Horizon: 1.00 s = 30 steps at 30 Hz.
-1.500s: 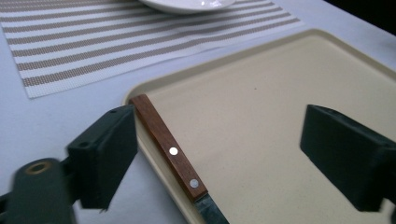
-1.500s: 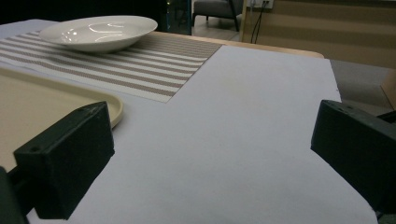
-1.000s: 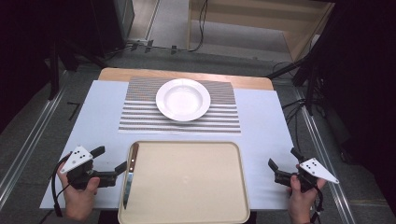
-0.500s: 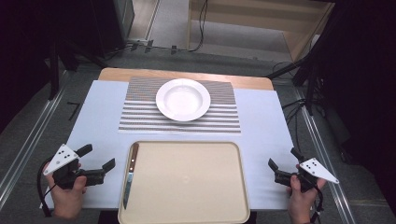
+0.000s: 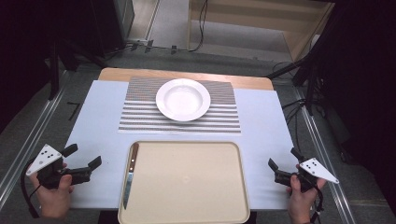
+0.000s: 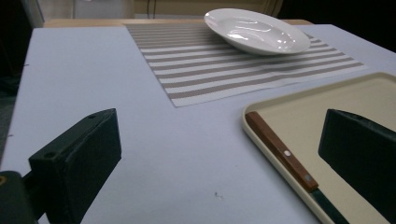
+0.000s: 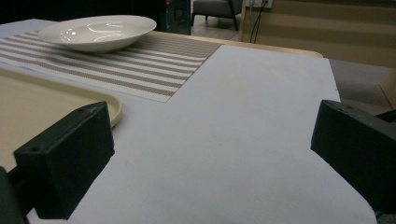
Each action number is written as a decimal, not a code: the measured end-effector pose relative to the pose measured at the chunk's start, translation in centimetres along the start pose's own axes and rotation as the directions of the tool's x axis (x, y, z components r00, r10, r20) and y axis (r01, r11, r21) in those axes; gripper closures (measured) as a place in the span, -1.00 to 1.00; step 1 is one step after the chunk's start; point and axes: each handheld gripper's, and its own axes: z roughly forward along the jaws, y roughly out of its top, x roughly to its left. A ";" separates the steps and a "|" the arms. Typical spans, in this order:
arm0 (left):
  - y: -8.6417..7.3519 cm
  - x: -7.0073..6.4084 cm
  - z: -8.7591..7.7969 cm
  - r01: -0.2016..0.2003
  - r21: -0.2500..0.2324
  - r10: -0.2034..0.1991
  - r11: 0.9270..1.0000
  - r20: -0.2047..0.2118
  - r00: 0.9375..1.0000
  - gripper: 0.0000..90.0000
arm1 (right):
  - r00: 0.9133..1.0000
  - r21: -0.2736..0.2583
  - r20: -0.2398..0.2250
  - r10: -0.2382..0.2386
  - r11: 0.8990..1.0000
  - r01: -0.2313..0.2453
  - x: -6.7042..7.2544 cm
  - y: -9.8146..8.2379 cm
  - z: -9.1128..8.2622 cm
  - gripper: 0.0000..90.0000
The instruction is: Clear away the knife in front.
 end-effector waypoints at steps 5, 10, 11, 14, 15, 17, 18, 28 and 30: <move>-0.4 1.2 -0.4 0.011 -0.010 -0.012 1.000 -0.016 1.000 -1.00 | 1.000 -0.002 0.000 -0.002 1.000 0.002 0.0 0.0 0.0 -1.00; -0.6 1.9 -0.6 0.015 -0.016 -0.016 1.000 -0.027 1.000 -1.00 | 1.000 -0.002 0.000 -0.002 1.000 0.002 0.0 0.0 0.0 -1.00; -0.6 2.0 -0.6 0.017 -0.016 -0.017 1.000 -0.030 0.999 -1.00 | 1.000 -0.002 0.000 -0.002 1.000 0.002 0.0 0.0 0.0 -1.00; -0.9 2.6 -0.6 0.020 -0.015 -0.020 1.000 -0.040 0.999 -1.00 | 1.000 -0.001 0.001 -0.002 1.000 0.002 0.0 0.0 0.0 -1.00; -1.0 2.8 -0.5 0.020 -0.016 -0.021 1.000 -0.041 0.999 -1.00 | 1.000 -0.002 0.001 -0.002 1.000 0.002 0.0 0.0 0.0 -1.00; -1.3 3.1 -0.2 0.021 -0.016 -0.021 1.000 -0.045 0.999 -1.00 | 1.000 -0.001 0.001 -0.003 1.000 0.003 0.0 0.0 0.0 -1.00; -1.3 3.1 -0.2 0.021 -0.016 -0.021 1.000 -0.045 0.999 -1.00 | 1.000 -0.001 0.002 -0.003 1.000 0.003 0.0 0.0 0.0 -1.00; -2.2 3.4 0.4 0.036 -0.014 -0.037 0.999 -0.025 0.999 -1.00 | 1.000 -0.001 0.003 -0.003 1.000 0.003 0.0 0.0 0.0 -1.00; -2.3 3.3 0.3 0.025 -0.018 -0.025 1.000 -0.026 0.999 -1.00 | 1.000 0.001 0.001 0.000 1.000 0.000 0.0 0.0 0.0 -1.00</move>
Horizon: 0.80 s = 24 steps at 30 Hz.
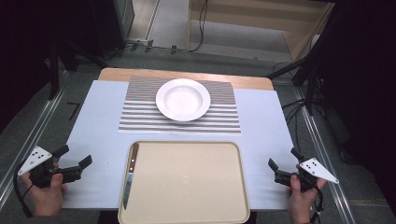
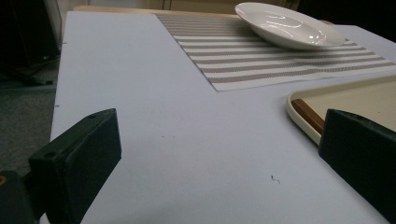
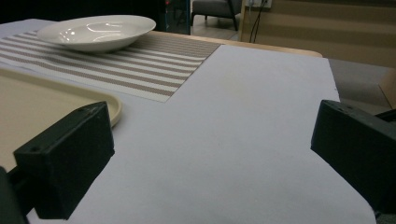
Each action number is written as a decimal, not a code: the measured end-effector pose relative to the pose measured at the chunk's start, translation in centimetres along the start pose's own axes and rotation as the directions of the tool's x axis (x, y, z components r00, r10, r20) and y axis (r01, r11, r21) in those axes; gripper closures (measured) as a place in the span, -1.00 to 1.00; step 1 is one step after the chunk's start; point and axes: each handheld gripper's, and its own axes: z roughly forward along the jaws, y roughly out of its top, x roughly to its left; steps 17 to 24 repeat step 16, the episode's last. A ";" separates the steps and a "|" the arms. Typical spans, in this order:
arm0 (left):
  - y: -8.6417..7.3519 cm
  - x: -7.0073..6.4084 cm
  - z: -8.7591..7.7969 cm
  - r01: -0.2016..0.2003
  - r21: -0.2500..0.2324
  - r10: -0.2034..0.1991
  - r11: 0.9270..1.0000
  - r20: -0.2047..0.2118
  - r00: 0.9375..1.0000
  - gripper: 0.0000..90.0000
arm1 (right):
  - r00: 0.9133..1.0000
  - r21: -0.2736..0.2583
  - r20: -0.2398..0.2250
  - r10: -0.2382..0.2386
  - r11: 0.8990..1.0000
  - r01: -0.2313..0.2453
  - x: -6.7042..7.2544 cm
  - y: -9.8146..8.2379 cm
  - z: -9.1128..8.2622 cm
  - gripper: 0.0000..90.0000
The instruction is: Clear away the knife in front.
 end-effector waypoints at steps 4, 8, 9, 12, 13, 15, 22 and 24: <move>-0.1 -0.3 0.0 -0.012 -0.007 0.012 1.000 -0.004 1.000 -1.00 | 1.000 -0.001 0.000 -0.001 1.000 0.001 0.0 0.0 0.0 -1.00; -0.2 -0.1 -0.2 0.009 -0.037 -0.009 0.999 -0.002 1.000 -1.00 | 1.000 0.000 0.000 -0.001 1.000 0.001 0.0 0.0 0.0 -1.00; -0.3 -0.1 -0.3 0.013 -0.040 -0.013 0.999 -0.003 1.000 -1.00 | 1.000 0.000 0.000 -0.001 1.000 0.001 0.0 0.0 0.0 -1.00; -0.3 -0.1 -0.3 0.011 -0.038 -0.011 0.999 -0.002 1.000 -1.00 | 1.000 0.001 0.003 -0.002 1.000 0.002 0.0 0.0 0.0 -1.00; -0.3 -0.1 -0.2 0.012 -0.038 -0.012 0.999 -0.002 1.000 -1.00 | 1.000 0.000 0.002 -0.002 1.000 0.002 0.0 0.0 0.0 -1.00; -0.3 -0.2 -0.2 0.011 -0.039 -0.011 0.999 0.001 1.000 -1.00 | 1.000 -0.002 0.002 -0.001 1.000 0.001 0.0 0.0 0.0 -1.00; -0.3 -0.2 -0.2 0.014 -0.038 -0.014 0.999 -0.001 1.000 -1.00 | 1.000 -0.002 0.003 0.001 1.000 -0.001 0.0 0.0 0.0 -1.00; -0.3 -0.2 -0.2 0.014 -0.038 -0.014 0.999 -0.001 1.000 -1.00 | 1.000 -0.002 0.003 0.001 1.000 -0.001 0.0 0.0 0.0 -1.00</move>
